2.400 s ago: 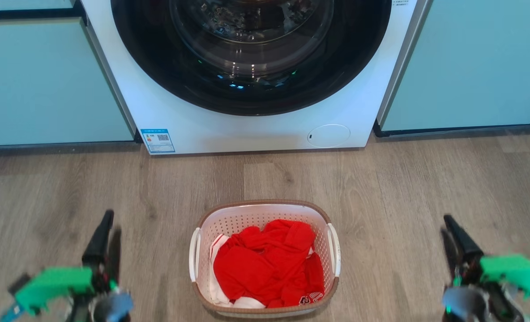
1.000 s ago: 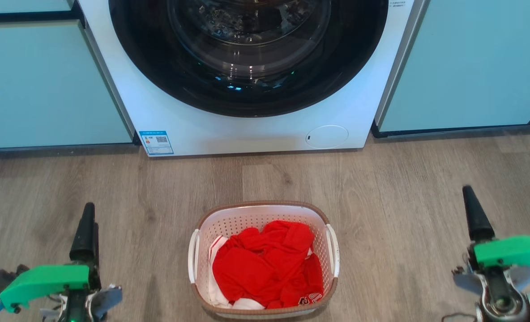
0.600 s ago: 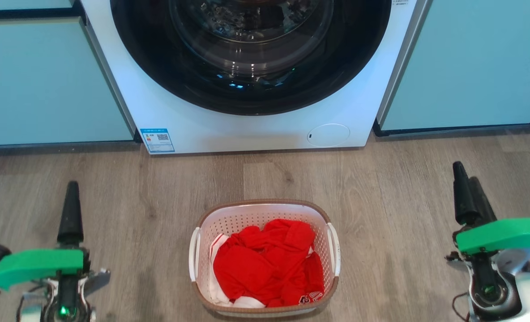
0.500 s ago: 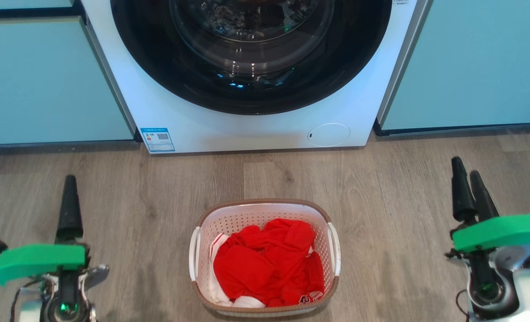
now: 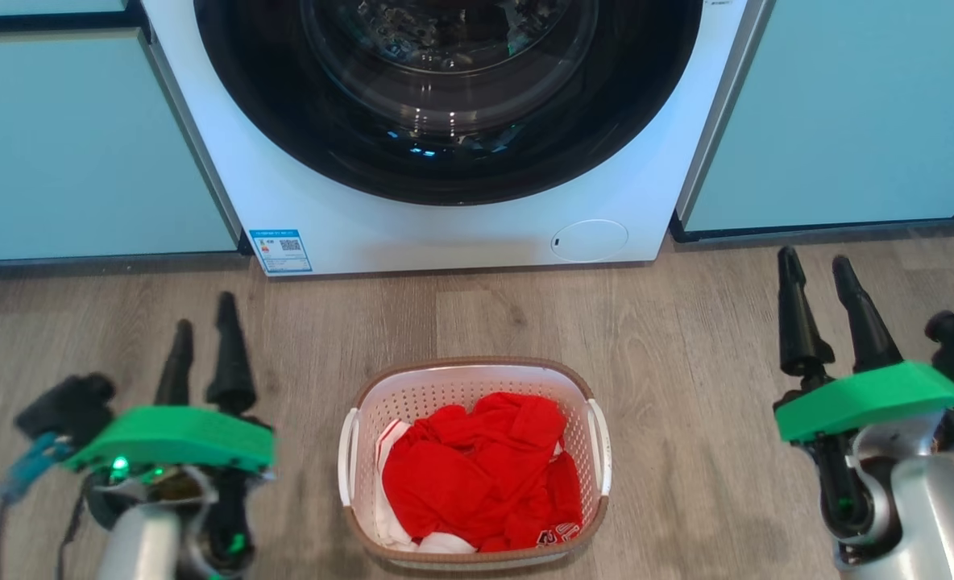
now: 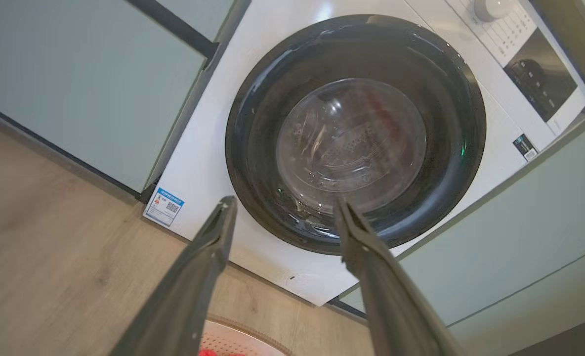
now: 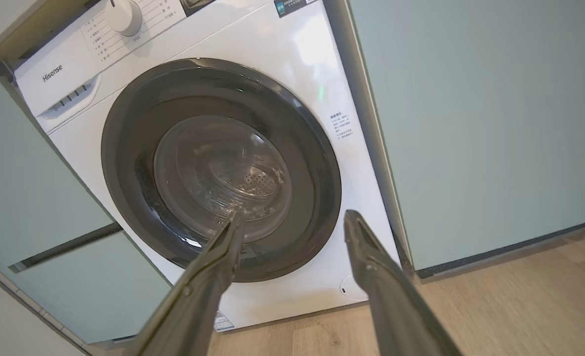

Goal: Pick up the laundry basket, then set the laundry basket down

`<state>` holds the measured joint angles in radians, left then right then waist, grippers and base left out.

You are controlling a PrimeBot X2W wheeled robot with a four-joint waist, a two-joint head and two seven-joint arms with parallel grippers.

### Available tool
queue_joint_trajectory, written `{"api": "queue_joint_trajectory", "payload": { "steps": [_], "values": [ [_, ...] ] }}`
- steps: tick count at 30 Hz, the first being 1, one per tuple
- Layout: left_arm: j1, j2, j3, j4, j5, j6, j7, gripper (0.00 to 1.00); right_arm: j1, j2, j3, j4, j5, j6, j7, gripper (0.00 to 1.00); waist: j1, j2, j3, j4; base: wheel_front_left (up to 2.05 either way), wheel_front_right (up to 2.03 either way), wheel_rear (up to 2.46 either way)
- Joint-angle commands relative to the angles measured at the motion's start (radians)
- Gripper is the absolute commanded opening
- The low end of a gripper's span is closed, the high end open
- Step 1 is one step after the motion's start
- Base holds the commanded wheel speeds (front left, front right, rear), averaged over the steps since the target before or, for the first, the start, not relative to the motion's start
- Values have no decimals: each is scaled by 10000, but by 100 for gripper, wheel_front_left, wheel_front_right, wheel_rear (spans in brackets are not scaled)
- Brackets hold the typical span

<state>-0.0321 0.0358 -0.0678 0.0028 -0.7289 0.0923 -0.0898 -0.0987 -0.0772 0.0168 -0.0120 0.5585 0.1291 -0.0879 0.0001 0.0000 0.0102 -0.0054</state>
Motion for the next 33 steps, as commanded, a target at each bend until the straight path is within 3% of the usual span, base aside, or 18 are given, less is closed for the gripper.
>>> {"api": "queue_joint_trajectory", "payload": {
  "steps": [1,8,14,24,33],
  "values": [
    [-583,129,-78,-431,591,211,-137,100,-525,-237,216,-519,-464,9,-161,100,-1,0,-13,-12,0,0,0],
    [-761,849,-1766,4,1971,1529,-343,100,-413,-135,305,-556,-1304,10,-366,100,-1,0,-76,-86,0,0,0],
    [-948,1100,-2633,548,2181,2070,-489,100,-304,-75,317,-360,-1998,10,-512,100,-1,0,-113,-118,0,0,0],
    [-1173,908,-2775,266,2783,1999,-782,100,-366,-95,540,-314,-3239,12,-804,100,-1,0,-102,-198,0,0,0],
    [-1216,685,-2689,-209,4188,2060,-1047,100,-389,34,617,-485,-4338,13,-1068,100,-1,0,-121,-238,0,0,0]
  ]
}}
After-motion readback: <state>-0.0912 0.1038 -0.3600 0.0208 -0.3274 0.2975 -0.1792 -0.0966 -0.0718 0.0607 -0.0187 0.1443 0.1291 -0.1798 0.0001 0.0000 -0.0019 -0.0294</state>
